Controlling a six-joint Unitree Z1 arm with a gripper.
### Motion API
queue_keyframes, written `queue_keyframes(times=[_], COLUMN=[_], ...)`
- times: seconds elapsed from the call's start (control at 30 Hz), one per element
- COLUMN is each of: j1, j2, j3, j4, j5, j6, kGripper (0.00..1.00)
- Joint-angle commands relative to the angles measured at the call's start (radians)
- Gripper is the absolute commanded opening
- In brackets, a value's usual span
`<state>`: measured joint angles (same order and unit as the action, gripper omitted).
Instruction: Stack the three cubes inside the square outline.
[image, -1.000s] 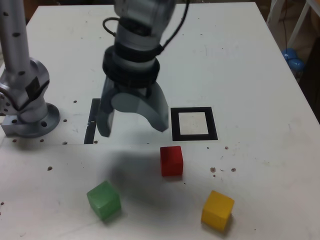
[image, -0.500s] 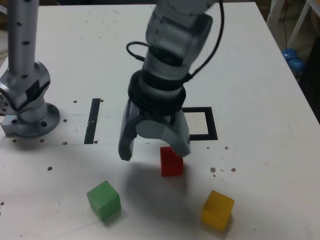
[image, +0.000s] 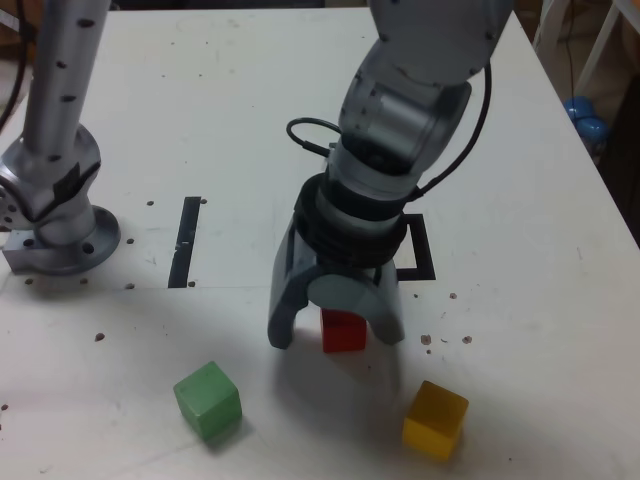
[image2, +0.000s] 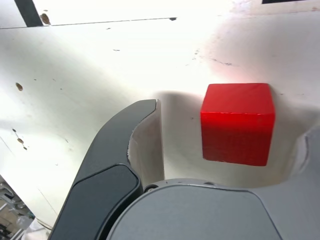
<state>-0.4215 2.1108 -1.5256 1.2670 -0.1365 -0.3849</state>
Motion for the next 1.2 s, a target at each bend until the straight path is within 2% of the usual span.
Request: queue_keyframes(times=[0.0,0.17,0.37,0.5,0.87,1.17], j1=[0.000,0.000,0.000,0.000,0.000,0.015], j2=[0.015,0.031,0.041,0.041,0.034,-0.012], j3=[-0.009,-0.021,-0.026,-0.027,-0.024,-0.045], j4=[0.001,-0.002,-0.018,-0.027,-0.024,0.024], j5=[-0.003,-0.001,0.017,0.031,0.037,0.089], j6=[0.000,0.000,-0.002,-0.001,0.006,0.038], kGripper=[0.86,0.74,0.44,0.32,0.30,0.30])
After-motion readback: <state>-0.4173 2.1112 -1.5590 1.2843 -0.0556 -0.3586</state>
